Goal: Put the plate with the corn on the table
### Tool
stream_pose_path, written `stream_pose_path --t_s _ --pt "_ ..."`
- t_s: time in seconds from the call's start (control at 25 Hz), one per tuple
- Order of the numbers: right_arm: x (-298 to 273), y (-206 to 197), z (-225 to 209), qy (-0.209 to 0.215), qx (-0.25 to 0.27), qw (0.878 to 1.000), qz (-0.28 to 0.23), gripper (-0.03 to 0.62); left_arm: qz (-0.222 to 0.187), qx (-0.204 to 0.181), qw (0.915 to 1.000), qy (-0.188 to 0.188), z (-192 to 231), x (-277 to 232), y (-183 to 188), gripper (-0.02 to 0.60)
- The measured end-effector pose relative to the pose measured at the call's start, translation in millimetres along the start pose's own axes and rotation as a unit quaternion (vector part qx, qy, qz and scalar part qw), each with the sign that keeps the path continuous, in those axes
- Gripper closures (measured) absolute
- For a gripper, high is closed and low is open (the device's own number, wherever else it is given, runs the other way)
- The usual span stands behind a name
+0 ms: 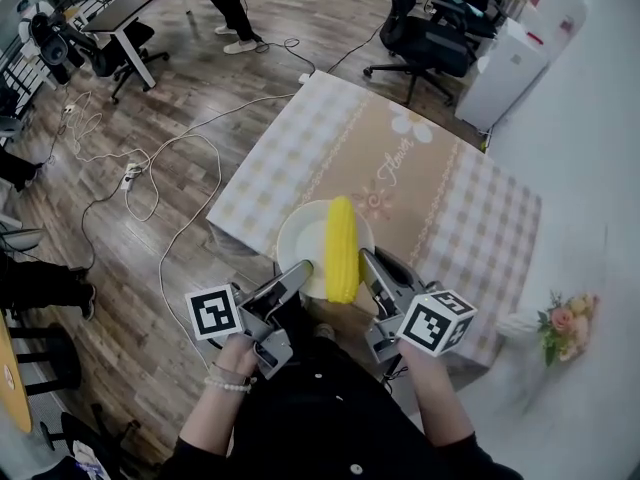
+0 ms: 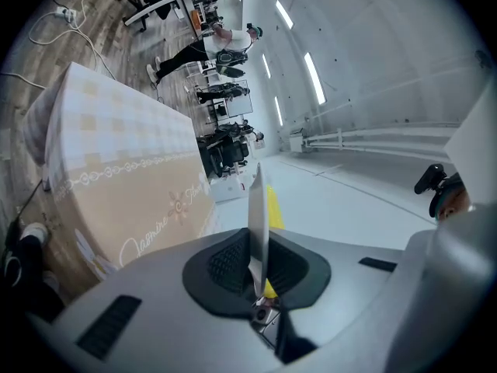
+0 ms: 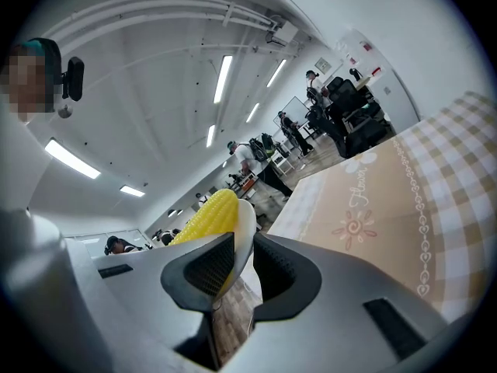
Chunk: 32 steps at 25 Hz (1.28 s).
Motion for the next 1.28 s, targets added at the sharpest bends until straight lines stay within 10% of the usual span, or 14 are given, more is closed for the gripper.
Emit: stream_pose_path --t_s 1.28 --pt "-83.6 -72.2 -74.0 -0.118 -0.029 0.993 0.011 0.494 0.101 0.008 0.9935 0.052 138.2 -26.0 56.5 0.554"
Point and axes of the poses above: the fingertips, and each gripper's own axes: x backward along the fingers, z to its left, y out of its top, the point moved 3 cm from there along x, backward along the fingers, and after that the axes turned 8 degrees about y, right-handed, at the moved point
